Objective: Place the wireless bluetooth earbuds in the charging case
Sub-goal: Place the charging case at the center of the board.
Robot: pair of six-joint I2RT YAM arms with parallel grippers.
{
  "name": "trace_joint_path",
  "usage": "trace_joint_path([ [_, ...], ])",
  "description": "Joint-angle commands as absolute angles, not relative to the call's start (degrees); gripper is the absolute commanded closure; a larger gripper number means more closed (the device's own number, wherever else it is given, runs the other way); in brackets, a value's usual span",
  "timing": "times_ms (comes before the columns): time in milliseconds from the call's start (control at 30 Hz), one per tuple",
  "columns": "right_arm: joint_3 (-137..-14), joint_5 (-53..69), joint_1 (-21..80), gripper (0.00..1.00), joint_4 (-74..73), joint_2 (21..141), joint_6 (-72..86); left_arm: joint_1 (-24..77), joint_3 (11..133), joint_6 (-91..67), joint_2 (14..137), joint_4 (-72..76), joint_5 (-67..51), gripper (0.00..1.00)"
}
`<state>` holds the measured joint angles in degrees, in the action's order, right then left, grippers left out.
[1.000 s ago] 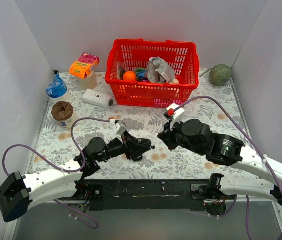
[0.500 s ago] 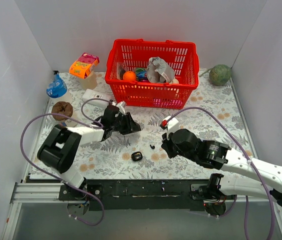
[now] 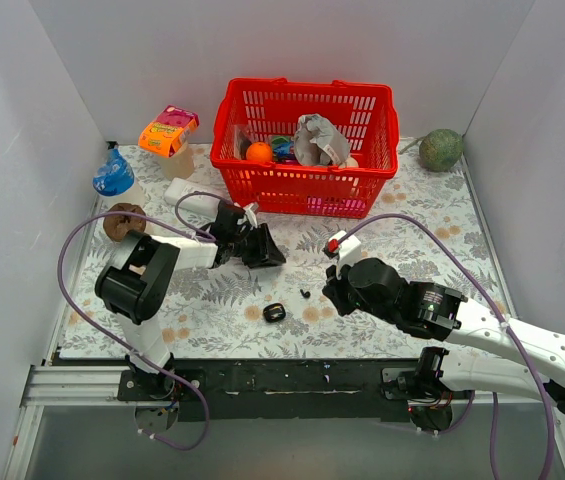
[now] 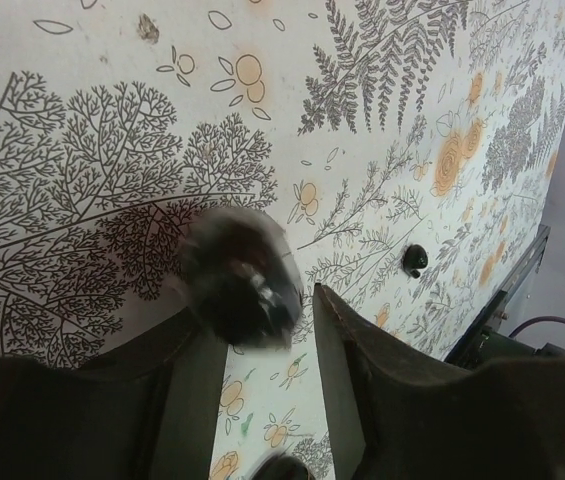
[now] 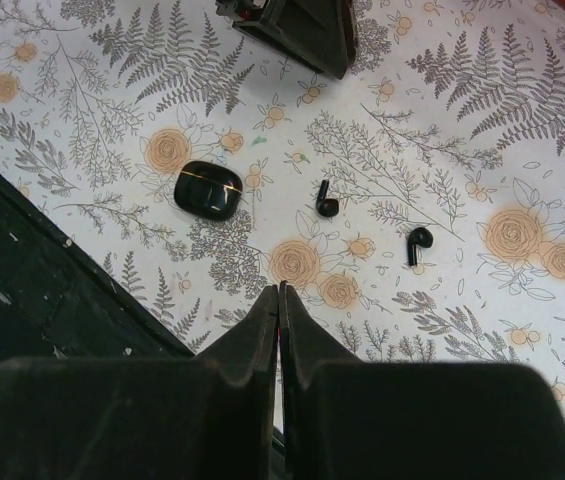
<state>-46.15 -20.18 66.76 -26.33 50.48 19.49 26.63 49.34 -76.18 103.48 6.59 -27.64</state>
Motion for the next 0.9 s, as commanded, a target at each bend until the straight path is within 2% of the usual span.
trace_joint_path([
  [0,-45.97,-20.57,66.62,0.91,-24.08,49.75,19.86,25.84,47.20,-74.18,103.54,0.53,-26.02,0.58],
  [333,-44.83,-20.57,66.71,0.85,-24.08,49.13,20.39,23.65,42.45,-72.86,94.49,-6.93,-21.20,0.51],
  [500,-43.86,-21.27,66.62,0.80,-23.21,49.04,20.21,23.73,40.96,-73.73,79.95,-15.02,-12.15,0.48],
  [533,-43.68,-21.70,66.62,0.77,-22.86,49.13,20.21,23.73,39.30,-75.31,77.02,-15.29,-9.34,0.46],
  [567,-43.33,-21.97,66.62,0.75,-22.50,49.13,20.30,23.64,38.24,-77.32,74.03,-14.68,-7.05,0.12],
  [600,-43.33,-22.23,66.62,0.71,-22.24,49.30,20.65,23.64,36.58,-79.52,67.22,-13.81,-5.47,0.02],
  [700,-42.72,-23.63,66.53,0.45,-20.92,49.48,22.23,22.94,29.46,-85.60,56.99,-6.34,-3.96,0.02],
  [733,-42.37,-25.56,66.53,0.28,-20.92,49.31,23.80,22.68,27.88,-88.65,50.95,-5.72,-1.61,0.02],
  [767,-41.93,-26.88,66.45,0.22,-20.57,48.96,27.47,22.50,24.12,-94.51,48.37,-3.36,-0.71,0.02],
  [867,-37.98,-26.82,66.36,0.19,-15.15,46.33,27.69,21.62,21.18,-93.89,43.85,4.26,-8.93,0.02],
])
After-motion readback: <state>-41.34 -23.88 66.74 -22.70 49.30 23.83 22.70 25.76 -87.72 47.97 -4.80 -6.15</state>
